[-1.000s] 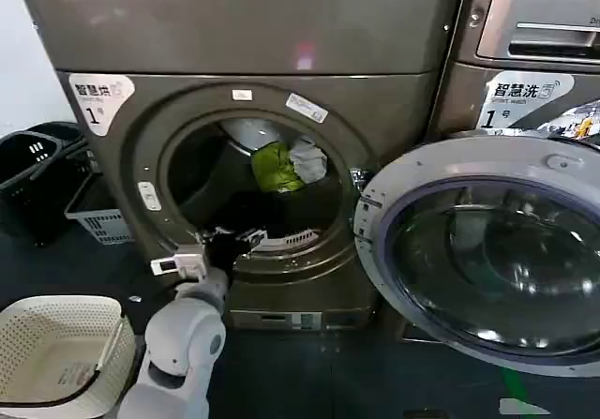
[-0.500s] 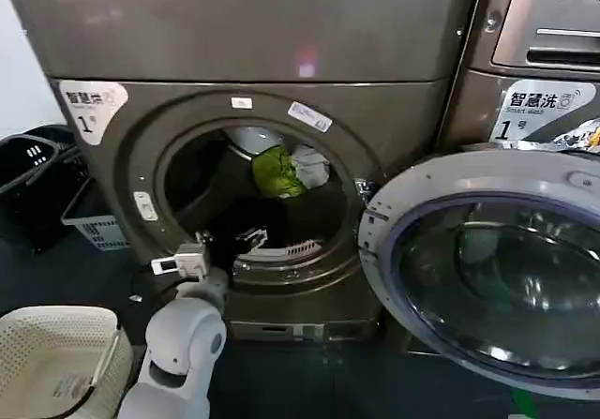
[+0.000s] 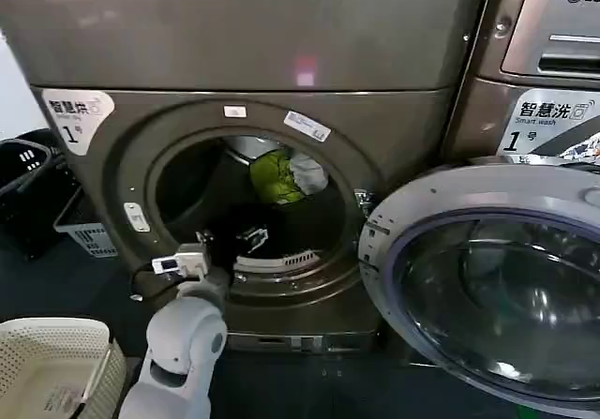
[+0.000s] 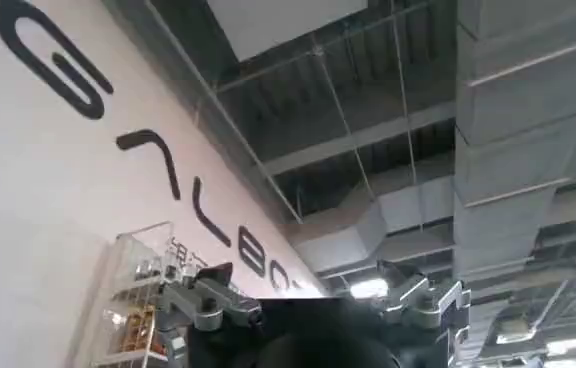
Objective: Grasp the clothes from the dryer.
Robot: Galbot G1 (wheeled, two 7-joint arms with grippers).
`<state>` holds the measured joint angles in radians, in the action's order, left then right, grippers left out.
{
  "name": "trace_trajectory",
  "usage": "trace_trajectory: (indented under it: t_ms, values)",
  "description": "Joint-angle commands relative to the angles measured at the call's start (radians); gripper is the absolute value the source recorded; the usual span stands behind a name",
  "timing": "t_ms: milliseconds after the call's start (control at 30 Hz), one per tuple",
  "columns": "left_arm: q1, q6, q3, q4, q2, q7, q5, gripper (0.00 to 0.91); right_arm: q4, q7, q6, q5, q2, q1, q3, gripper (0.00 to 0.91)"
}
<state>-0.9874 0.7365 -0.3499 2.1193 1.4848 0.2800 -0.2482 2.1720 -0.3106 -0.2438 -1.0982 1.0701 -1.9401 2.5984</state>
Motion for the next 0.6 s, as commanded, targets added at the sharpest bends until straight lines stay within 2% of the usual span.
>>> trace_trajectory:
  t_ms: [33,300,600]
  values:
    - [0.008,0.049,0.002,-0.008,0.000,-0.001,0.004,0.907,0.001,0.002,-0.001,0.000,0.001,0.000,0.000,0.907]
    - [0.077,0.049,0.026,-0.085,0.002,0.003,0.009,0.907,-0.001,0.006,-0.001,-0.001,-0.003,-0.007,0.004,0.907]
    - [0.217,0.032,0.055,-0.263,0.018,0.007,0.030,0.907,-0.002,0.008,-0.001,-0.008,-0.012,-0.018,0.018,0.907]
